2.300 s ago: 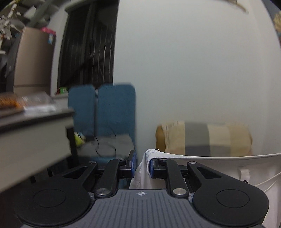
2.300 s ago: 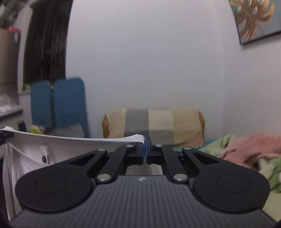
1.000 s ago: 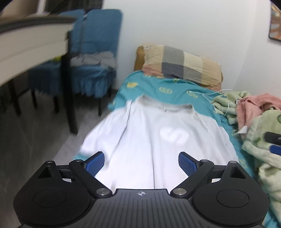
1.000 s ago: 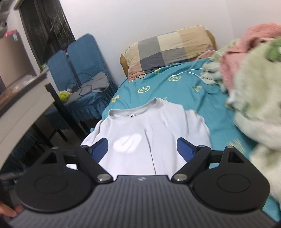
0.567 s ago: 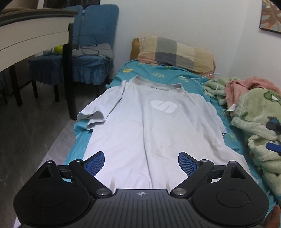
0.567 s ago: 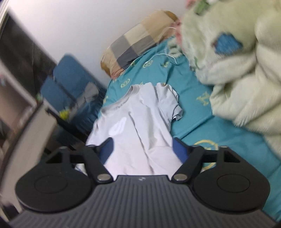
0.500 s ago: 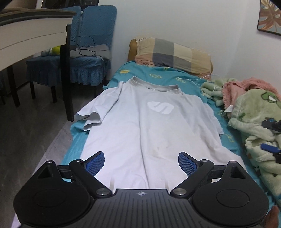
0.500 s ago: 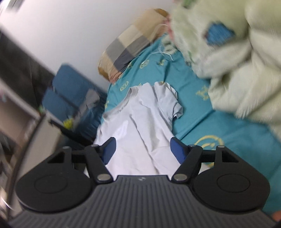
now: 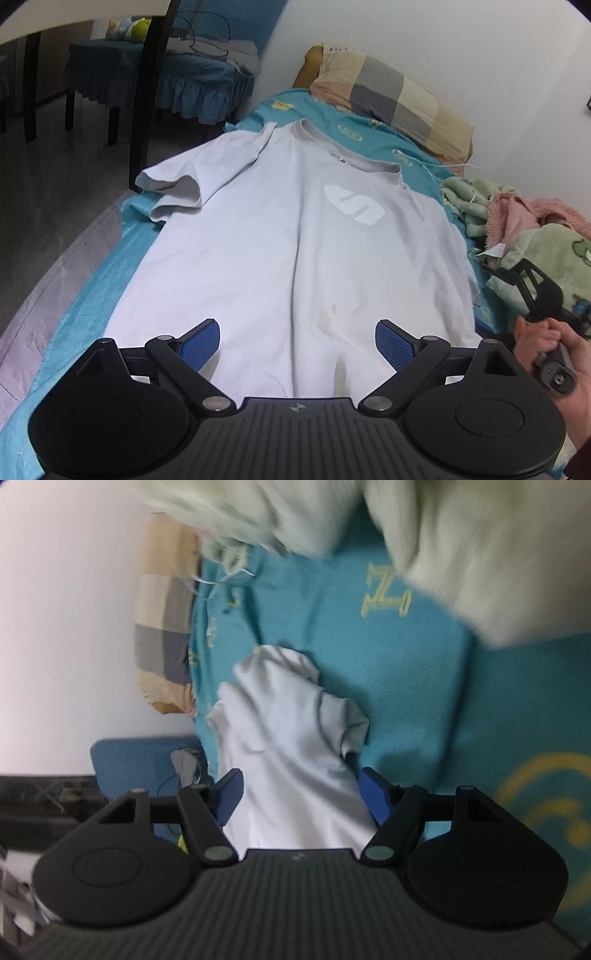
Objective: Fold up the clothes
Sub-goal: 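Grasp the sleeve nearest the right gripper with the right gripper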
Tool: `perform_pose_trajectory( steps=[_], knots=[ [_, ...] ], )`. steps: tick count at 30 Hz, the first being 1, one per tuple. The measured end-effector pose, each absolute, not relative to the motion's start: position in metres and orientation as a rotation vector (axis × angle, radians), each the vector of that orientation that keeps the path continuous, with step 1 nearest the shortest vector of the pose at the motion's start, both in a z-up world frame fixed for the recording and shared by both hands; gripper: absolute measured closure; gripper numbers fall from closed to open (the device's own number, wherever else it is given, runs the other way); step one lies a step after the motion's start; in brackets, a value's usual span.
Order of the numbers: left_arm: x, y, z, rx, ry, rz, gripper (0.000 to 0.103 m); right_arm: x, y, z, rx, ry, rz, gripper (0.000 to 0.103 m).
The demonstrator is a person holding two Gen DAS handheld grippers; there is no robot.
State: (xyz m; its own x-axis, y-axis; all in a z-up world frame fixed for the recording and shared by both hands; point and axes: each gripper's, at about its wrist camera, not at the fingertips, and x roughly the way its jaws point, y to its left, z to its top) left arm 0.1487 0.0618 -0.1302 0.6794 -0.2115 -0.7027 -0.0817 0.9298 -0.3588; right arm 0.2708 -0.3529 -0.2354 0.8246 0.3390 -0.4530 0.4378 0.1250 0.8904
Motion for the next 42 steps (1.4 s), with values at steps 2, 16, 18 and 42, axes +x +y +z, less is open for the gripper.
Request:
perform_pose_trajectory(
  steps=[2,16,18,42],
  knots=[
    [0.158,0.066,-0.140,-0.409,0.840,-0.075,0.010,0.287,-0.350,-0.243,1.478,0.610,-0.069,0.032],
    [0.187,0.080,-0.166,-0.473,0.856,-0.077,0.010,0.339,-0.369,-0.206,1.044,0.346,-0.148,0.093],
    [0.187,0.079,-0.166,-0.474,0.857,-0.079,0.010,0.336,-0.375,-0.190,0.960,0.316,-0.167,0.094],
    [0.171,0.079,-0.150,-0.454,0.819,-0.100,0.010,0.267,-0.379,-0.153,0.964,0.583,-0.214,0.036]
  ],
)
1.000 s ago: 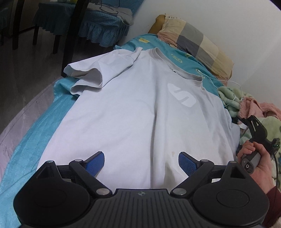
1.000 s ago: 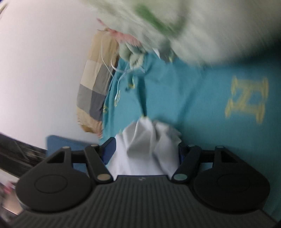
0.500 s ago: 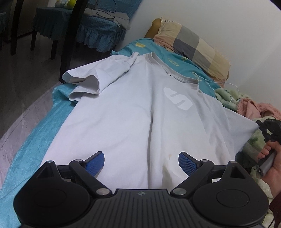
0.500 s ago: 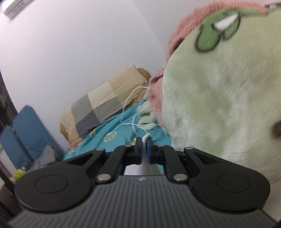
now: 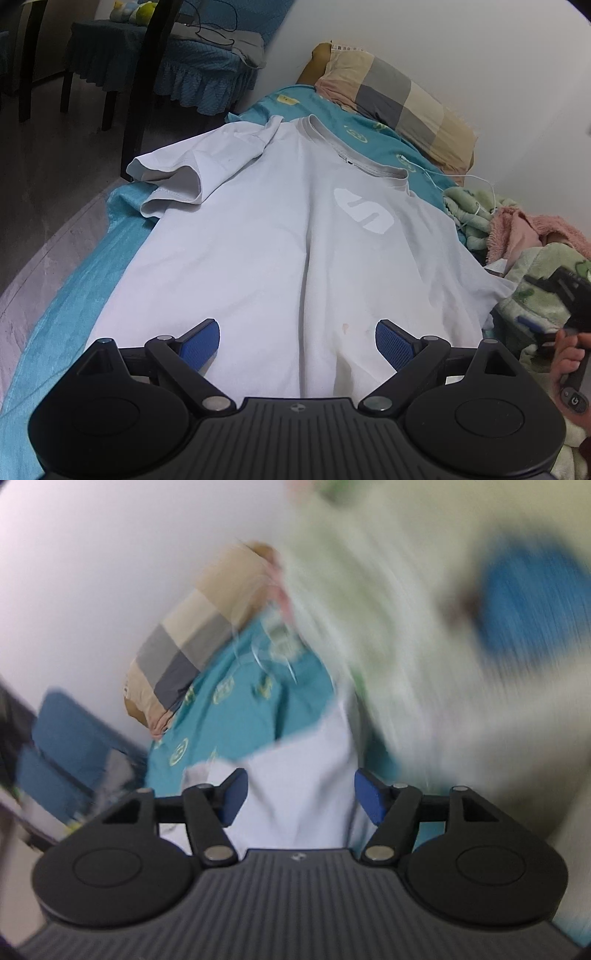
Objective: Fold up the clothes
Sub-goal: 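Grasp the sleeve nearest the right gripper with the right gripper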
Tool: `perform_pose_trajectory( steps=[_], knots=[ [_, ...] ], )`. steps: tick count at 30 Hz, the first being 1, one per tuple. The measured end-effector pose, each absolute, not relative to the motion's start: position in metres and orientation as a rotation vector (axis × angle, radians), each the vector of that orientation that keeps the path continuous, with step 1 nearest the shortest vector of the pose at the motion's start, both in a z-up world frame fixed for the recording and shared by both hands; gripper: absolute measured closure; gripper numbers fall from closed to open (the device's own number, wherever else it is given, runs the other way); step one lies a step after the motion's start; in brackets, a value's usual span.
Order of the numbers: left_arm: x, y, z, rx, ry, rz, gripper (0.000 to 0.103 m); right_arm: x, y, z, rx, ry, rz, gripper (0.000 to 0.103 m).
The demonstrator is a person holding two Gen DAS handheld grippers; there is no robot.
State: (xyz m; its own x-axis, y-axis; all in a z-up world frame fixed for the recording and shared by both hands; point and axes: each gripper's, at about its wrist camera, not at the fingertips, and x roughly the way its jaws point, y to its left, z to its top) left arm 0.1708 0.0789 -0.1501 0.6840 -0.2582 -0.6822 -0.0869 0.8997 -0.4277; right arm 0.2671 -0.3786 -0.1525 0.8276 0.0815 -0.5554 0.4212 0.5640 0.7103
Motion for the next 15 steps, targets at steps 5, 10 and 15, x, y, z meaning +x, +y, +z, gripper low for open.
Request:
perform_pose_trajectory(
  steps=[5,10,15],
  knots=[
    [0.167,0.080,-0.149,-0.468,0.821,-0.094,0.010,0.265,-0.373,-0.210,1.128,0.662,-0.260,0.036],
    [0.170,0.082,-0.154,-0.479,0.830,-0.092,0.010,0.286,-0.364,-0.226,1.147,0.507,-0.188,0.020],
    [0.177,0.082,-0.163,-0.488,0.848,-0.098,0.010,0.320,-0.351,-0.226,0.972,0.478,-0.144,0.020]
  ],
)
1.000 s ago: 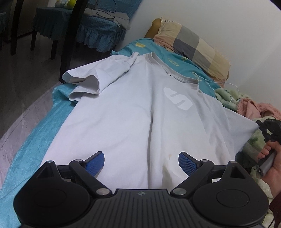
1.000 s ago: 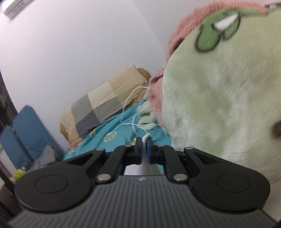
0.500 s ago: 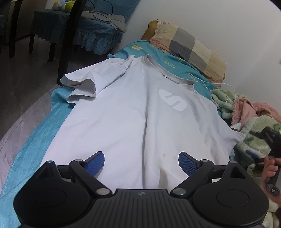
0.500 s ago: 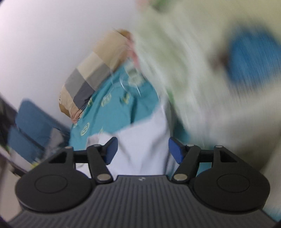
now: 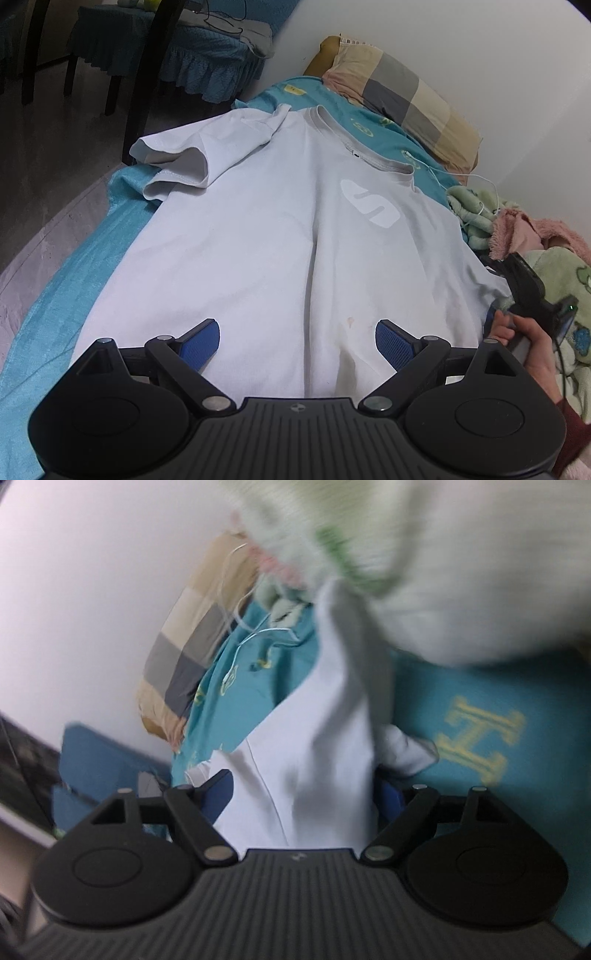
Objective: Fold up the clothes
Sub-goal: 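Grasp the sleeve nearest the right gripper with the right gripper, then fold the held sleeve across the shirt body with the right gripper and release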
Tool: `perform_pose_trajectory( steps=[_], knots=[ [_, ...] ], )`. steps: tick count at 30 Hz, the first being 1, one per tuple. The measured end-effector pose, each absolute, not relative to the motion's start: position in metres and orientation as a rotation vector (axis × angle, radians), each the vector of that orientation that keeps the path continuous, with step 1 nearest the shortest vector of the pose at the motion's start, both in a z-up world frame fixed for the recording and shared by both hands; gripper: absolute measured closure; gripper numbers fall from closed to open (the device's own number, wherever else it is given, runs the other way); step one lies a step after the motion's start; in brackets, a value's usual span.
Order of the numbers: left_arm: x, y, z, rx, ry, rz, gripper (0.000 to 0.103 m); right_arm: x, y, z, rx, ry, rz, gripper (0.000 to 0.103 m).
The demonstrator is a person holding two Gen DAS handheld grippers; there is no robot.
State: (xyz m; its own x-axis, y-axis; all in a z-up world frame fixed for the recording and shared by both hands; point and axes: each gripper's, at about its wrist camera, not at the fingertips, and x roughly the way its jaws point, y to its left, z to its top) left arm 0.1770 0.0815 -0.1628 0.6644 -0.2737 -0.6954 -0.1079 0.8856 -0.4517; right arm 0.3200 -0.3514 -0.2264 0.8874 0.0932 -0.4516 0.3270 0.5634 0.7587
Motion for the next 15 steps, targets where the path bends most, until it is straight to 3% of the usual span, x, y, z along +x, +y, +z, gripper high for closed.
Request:
perform_pose_trajectory(
  steps=[2,3,4,5,6,10,15],
  knots=[
    [0.181,0.080,-0.167,-0.479,0.855,-0.093,0.010,0.332,-0.348,-0.222,0.854,0.484,-0.187,0.027],
    [0.183,0.079,-0.168,-0.472,0.854,-0.092,0.010,0.338,-0.347,-0.221,0.805,0.495,-0.215,0.045],
    [0.184,0.078,-0.168,-0.462,0.850,-0.092,0.010,0.344,-0.348,-0.220,0.767,0.513,-0.244,0.072],
    [0.185,0.077,-0.168,-0.452,0.847,-0.092,0.010,0.350,-0.349,-0.219,0.737,0.524,-0.253,0.087],
    [0.186,0.076,-0.168,-0.442,0.843,-0.092,0.010,0.352,-0.350,-0.215,0.704,0.517,-0.252,0.091],
    [0.184,0.075,-0.165,-0.440,0.835,-0.097,0.010,0.349,-0.351,-0.182,0.460,0.431,-0.341,0.091],
    [0.177,0.078,-0.150,-0.427,0.786,-0.084,0.010,0.366,-0.348,-0.152,0.269,0.452,-0.436,0.091]
  ],
)
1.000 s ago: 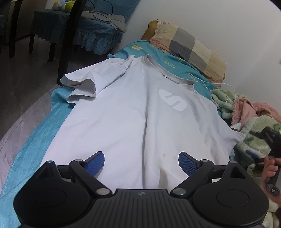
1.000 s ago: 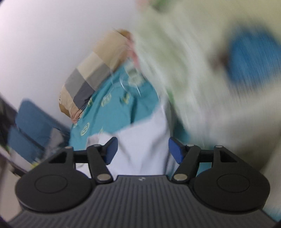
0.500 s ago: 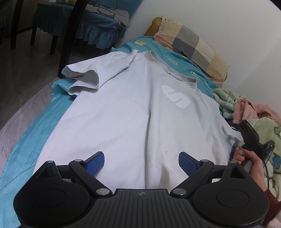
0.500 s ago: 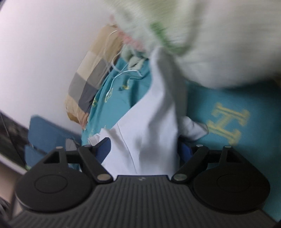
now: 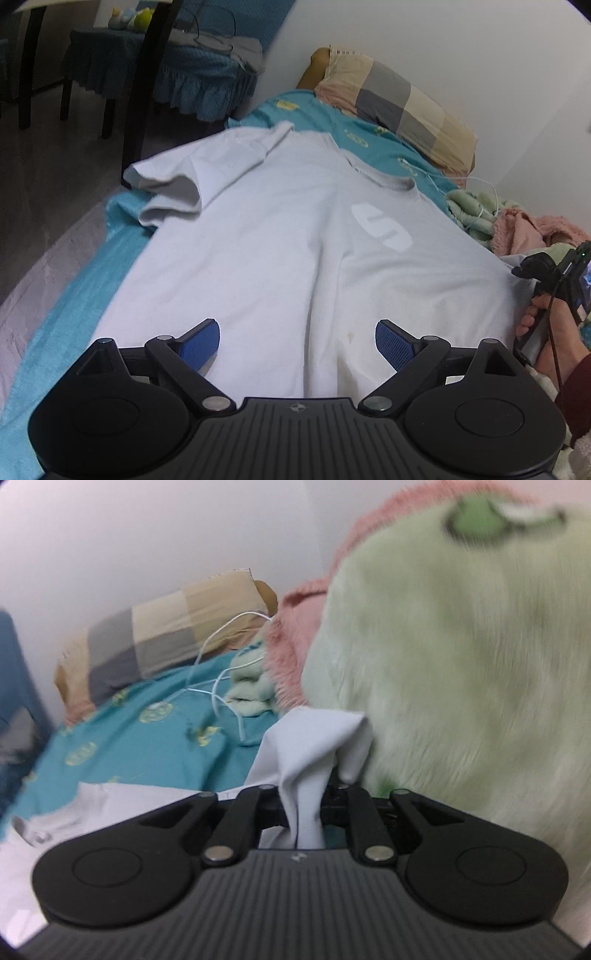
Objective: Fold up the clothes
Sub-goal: 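Fold the held sleeve across the shirt body with the right gripper and release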
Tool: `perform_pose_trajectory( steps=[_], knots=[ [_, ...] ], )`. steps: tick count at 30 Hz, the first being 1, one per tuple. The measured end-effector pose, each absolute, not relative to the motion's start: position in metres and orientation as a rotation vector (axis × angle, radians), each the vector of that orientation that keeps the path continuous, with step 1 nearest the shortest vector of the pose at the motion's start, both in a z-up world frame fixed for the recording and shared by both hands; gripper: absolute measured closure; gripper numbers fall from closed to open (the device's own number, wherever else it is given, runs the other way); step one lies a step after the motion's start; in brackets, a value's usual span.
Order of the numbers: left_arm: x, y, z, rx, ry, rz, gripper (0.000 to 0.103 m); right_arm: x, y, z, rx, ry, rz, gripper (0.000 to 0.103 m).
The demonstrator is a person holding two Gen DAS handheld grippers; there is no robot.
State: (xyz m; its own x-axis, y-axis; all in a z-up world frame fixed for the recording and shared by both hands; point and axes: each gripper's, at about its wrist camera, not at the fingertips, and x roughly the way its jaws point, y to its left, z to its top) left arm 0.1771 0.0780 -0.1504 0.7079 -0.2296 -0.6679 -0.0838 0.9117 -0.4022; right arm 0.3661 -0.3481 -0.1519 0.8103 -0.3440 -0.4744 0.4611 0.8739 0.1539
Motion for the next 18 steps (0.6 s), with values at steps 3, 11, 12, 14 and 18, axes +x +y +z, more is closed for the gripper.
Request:
perform_pose_trajectory(
  steps=[3,11,12,14,18],
  knots=[
    [0.173,0.079,-0.139,-0.398,0.747,-0.067,0.010,0.371,-0.323,-0.137,0.139,0.453,-0.448,0.089],
    [0.168,0.103,-0.122,-0.417,0.679,-0.011,0.010,0.358,-0.178,-0.120,-0.116,0.400,-0.183,0.087],
    [0.168,0.108,-0.122,-0.430,0.676,-0.006,0.010,0.359,-0.161,-0.127,-0.107,0.426,-0.124,0.083],
    [0.169,0.114,-0.122,-0.438,0.672,0.001,0.010,0.362,-0.135,-0.144,-0.070,0.510,0.018,0.068],
    [0.170,0.113,-0.123,-0.415,0.668,-0.008,0.010,0.344,-0.116,-0.160,-0.047,0.558,0.175,0.019]
  ],
)
